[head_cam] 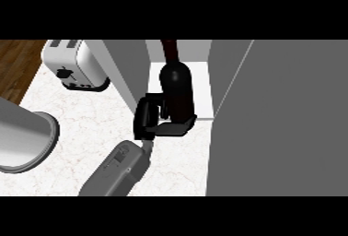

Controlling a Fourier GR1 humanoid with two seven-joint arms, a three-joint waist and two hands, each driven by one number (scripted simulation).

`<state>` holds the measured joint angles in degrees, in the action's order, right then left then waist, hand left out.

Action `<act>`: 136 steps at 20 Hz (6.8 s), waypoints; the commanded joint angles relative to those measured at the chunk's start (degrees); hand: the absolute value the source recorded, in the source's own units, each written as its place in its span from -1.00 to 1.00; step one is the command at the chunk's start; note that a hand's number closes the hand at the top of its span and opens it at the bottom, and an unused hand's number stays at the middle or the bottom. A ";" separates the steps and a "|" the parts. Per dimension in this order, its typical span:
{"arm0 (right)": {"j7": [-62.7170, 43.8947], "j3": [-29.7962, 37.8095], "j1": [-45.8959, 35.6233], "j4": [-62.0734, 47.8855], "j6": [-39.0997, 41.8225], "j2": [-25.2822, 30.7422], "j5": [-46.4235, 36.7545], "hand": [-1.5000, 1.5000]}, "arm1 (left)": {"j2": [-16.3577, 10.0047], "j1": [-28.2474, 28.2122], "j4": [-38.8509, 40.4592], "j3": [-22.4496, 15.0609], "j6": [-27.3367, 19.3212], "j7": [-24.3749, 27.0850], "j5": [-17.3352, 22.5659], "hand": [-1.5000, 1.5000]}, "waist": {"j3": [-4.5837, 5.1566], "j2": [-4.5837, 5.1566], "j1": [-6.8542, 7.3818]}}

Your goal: Pick up the wine, place it into the cabinet and close the cabinet

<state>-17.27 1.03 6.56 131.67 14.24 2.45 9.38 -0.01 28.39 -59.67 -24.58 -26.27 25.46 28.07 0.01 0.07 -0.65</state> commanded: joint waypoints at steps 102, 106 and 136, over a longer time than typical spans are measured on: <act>-5.52 -1.04 -3.09 3.09 -0.32 1.12 -0.18 -1.00 | -23.07 -19.28 -42.22 -11.89 -0.15 -1.87 11.64 -1.00 | -0.02 -0.23 1.05; -6.84 -4.93 -2.29 4.44 3.22 3.80 -3.91 1.00 | -25.30 -22.57 -50.29 -12.60 -4.75 -4.26 9.22 -1.00 | -0.02 -0.30 1.28; -22.65 -47.73 -21.54 -2.20 -14.59 -2.41 -19.50 1.00 | -44.87 -63.68 -61.86 28.34 26.55 4.55 28.34 -1.00 | 0.14 -0.33 2.55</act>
<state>-39.54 -43.02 -6.19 135.12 5.98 0.65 -6.52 -43.25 -33.13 -122.12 -1.89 -4.22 30.68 53.42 0.12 -0.38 1.51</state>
